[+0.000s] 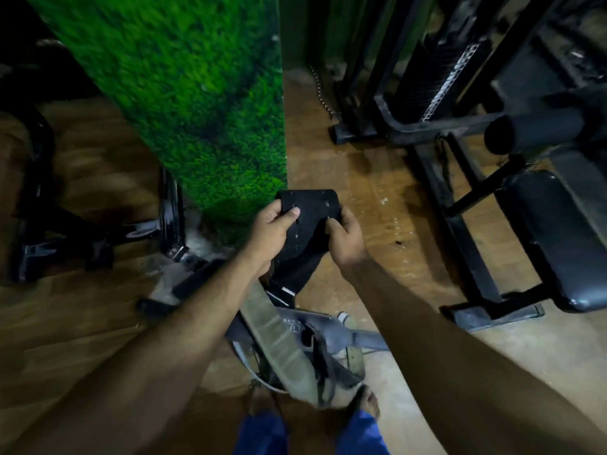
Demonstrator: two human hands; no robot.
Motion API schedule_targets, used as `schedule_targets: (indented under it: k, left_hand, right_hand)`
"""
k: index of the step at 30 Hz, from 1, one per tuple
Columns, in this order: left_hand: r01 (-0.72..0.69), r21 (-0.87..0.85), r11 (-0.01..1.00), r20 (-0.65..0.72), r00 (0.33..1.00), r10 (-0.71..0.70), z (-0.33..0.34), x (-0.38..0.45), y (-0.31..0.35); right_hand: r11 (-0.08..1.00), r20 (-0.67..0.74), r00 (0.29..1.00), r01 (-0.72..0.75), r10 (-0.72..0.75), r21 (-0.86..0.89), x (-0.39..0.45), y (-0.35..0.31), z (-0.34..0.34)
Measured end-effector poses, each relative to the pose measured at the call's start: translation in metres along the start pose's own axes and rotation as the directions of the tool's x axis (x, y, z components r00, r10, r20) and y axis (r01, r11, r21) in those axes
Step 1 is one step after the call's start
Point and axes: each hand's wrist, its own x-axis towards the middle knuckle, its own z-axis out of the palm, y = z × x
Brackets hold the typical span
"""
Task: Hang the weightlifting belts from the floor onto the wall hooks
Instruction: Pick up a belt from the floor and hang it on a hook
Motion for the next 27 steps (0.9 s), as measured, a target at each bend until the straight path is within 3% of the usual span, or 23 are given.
schedule_targets:
  k: [5,12,18,22,27]
  left_hand:
    - [-0.011,-0.116,0.993,0.005,1.000,0.011,-0.016,-0.050,0.057]
    - [-0.015,0.159,0.987,-0.010,1.000,0.017,-0.017,-0.116,0.080]
    - [-0.134,0.153,0.979,-0.055,0.988,0.144,-0.010,-0.151,0.123]
    - [-0.239,-0.049,0.970,-0.148,0.962,0.229,0.006,-0.182,0.175]
    - [-0.327,-0.328,0.886,-0.222,0.939,0.264,-0.003,-0.210,0.249]
  right_hand:
    - [0.995,0.016,0.995,0.102,-0.102,-0.005,-0.036,-0.072,0.020]
    - [0.978,-0.045,0.992,0.121,-0.115,0.170,-0.083,-0.145,0.021]
    - [0.944,-0.023,0.989,0.145,-0.145,0.295,-0.125,-0.191,0.006]
    - [0.983,0.078,0.991,0.095,-0.108,0.154,-0.163,-0.191,-0.016]
    - [0.998,0.284,0.957,0.056,-0.059,0.018,-0.193,-0.193,-0.035]
